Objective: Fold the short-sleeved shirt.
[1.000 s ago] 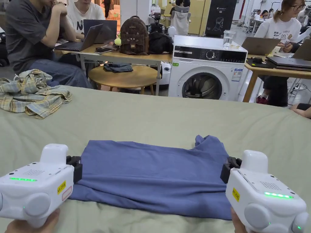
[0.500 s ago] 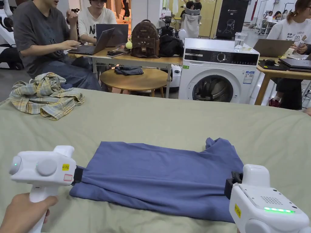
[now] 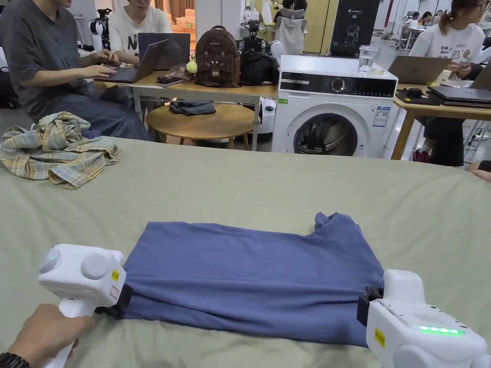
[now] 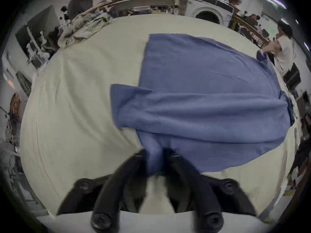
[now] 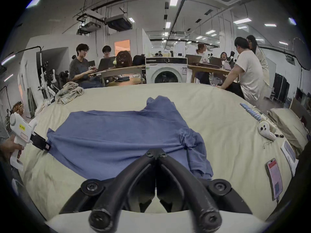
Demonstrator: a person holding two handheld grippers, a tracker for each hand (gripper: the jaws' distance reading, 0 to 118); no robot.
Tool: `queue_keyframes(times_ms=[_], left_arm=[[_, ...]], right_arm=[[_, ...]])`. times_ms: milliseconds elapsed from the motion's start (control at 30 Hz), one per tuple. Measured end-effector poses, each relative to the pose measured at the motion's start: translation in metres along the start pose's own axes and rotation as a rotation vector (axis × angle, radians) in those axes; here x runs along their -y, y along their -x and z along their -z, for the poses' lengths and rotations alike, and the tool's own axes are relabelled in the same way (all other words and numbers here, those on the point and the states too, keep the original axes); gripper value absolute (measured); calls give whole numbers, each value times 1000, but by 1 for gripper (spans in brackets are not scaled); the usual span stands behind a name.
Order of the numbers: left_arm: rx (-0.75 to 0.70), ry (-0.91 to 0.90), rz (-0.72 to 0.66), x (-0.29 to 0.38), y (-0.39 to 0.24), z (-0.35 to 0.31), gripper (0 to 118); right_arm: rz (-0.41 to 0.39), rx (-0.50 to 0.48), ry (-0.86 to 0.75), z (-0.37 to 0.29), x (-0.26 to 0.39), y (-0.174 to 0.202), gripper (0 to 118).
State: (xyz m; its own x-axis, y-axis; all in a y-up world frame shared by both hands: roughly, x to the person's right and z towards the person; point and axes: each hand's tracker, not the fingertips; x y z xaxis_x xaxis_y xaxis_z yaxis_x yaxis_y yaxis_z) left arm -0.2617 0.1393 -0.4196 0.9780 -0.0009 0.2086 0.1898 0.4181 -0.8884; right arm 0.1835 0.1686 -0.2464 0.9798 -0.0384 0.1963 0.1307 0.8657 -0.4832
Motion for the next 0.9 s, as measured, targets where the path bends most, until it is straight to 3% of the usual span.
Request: queue_keyframes(times_ms=[200, 267, 300, 333, 400, 600, 633, 667, 700, 733, 767, 833, 900], left_arm=[[25, -84, -14, 20, 6, -21, 2], [33, -121, -30, 27, 10, -31, 2], [45, -133, -44, 29, 12, -36, 2], [61, -134, -51, 30, 15, -40, 2], [59, -146, -54, 33, 15, -44, 2], [75, -137, -61, 40, 18, -38, 2], [74, -140, -60, 43, 18, -37, 2], [77, -138, -61, 44, 18, -36, 2], [77, -135, -61, 46, 17, -35, 2], [77, -134, -62, 48, 16, -34, 2], [79, -138, -61, 49, 16, -34, 2], [76, -150, -67, 50, 15, -38, 2], [80, -169, -70, 51, 16, -44, 2]], right_arm=[[-9, 43, 70, 11, -19, -45, 3], [-11, 57, 142, 19, -25, -61, 18], [-5, 58, 160, 26, -27, -69, 37], [-5, 59, 194, 33, -27, -74, 47], [-14, 54, 267, 48, -23, -80, 53], [-25, 27, 522, 98, 15, -84, 50], [-31, 23, 502, 101, 21, -84, 47], [-39, 20, 453, 95, 20, -82, 41], [-43, 31, 445, 88, 17, -80, 15], [-45, 24, 446, 85, 15, -78, 6], [-30, -62, 445, 84, 13, -78, 5], [-82, 1, 443, 80, 10, -72, 5], [-74, -9, 416, 69, 4, -72, 4]])
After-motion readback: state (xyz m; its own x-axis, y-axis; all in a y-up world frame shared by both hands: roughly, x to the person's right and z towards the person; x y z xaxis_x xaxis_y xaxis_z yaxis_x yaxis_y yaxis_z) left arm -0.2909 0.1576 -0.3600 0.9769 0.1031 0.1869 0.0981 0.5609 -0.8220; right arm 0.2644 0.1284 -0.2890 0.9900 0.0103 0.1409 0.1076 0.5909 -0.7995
